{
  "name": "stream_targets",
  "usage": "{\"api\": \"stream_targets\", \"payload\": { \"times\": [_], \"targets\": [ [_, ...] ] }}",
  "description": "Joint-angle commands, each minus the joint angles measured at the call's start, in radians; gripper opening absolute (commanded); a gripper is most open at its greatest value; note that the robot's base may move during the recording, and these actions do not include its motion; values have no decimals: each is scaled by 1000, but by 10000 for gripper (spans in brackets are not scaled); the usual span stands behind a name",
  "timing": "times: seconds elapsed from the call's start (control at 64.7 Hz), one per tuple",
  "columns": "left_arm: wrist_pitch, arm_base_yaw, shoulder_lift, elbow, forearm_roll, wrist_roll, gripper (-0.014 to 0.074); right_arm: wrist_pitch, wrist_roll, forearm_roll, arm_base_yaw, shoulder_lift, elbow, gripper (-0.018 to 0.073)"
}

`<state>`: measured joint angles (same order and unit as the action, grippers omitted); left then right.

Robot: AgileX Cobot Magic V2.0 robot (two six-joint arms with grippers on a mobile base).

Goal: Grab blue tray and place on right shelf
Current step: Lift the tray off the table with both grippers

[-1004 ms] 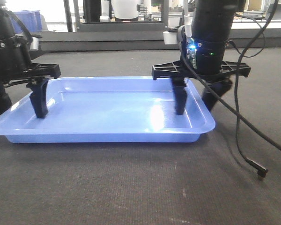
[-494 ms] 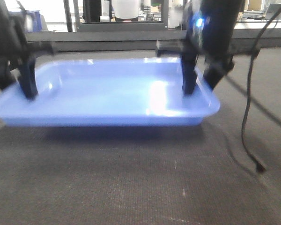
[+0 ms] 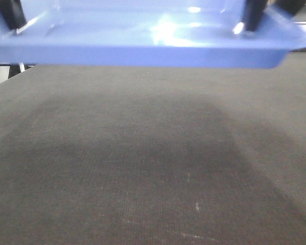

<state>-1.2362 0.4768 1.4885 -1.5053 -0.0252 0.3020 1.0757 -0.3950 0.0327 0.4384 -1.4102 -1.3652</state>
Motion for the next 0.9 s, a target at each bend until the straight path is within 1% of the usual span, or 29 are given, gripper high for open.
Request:
{"api": "stream_targets", "payload": {
  "times": [0.0, 0.124, 0.263, 0.324, 0.88],
  "targets": [
    [-60, 53, -66, -17, -45, 7, -42, -11, 23, 29, 3, 112, 18, 60],
    [-67, 91, -101, 44, -50, 44, -42, 2, 23, 29, 3, 176, 66, 60],
    [-63, 114, -130, 120, -56, 72, -42, 13, 23, 29, 3, 211, 96, 60],
    [-63, 117, -134, 131, -56, 85, -43, 13, 24, 29, 3, 215, 99, 60],
    [-86, 117, -136, 125, -56, 85, -49, 9, 24, 29, 3, 215, 99, 55]
  ]
}}
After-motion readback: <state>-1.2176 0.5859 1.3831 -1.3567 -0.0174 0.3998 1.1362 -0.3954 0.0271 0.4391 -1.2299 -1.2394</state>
